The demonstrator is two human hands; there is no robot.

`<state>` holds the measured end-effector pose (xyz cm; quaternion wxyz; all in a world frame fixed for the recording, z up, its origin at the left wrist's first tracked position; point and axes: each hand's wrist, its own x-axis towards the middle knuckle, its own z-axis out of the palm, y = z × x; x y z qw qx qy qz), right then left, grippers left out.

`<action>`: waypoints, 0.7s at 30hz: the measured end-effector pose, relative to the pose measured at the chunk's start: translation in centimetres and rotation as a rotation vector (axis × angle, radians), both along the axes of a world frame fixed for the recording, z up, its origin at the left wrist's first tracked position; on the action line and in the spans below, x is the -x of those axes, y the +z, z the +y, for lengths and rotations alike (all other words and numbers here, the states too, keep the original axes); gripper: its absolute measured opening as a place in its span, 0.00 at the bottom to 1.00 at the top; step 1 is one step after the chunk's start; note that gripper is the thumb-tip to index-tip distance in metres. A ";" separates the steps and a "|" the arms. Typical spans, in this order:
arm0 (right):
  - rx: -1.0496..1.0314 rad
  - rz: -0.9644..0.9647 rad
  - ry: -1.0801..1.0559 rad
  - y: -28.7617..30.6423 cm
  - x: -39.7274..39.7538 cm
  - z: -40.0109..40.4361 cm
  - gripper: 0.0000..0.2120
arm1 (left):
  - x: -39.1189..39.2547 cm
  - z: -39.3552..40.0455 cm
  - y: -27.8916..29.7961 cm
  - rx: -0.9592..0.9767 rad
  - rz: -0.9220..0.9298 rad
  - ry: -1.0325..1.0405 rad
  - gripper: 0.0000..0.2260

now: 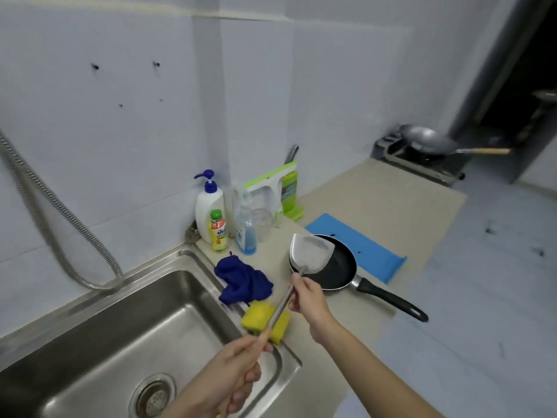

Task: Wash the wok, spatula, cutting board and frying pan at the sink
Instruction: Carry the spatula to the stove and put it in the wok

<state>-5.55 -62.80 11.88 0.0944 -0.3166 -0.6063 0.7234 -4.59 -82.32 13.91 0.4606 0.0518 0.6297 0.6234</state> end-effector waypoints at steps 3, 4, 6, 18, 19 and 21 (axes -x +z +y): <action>-0.073 -0.003 -0.115 0.6 -3.3 4.9 0.14 | -0.3 4.6 -0.6 0.015 0.069 -0.156 0.12; -0.094 0.003 -0.165 0.9 -4.5 6.6 0.15 | -0.3 6.3 -0.7 0.029 0.118 -0.230 0.11; -0.136 -0.008 -0.292 2.1 -7.1 10.7 0.15 | -0.6 9.8 -0.7 0.075 0.238 -0.394 0.09; -0.093 -0.058 -0.667 4.1 -24.5 38.5 0.13 | -9.4 40.9 1.1 0.012 0.619 -0.755 0.11; -0.102 -0.065 -0.689 4.0 -25.8 41.1 0.13 | -10.6 44.1 1.0 0.004 0.624 -0.762 0.11; -0.129 -0.076 -0.740 4.2 -28.3 46.3 0.13 | -12.7 50.2 0.9 -0.008 0.626 -0.783 0.11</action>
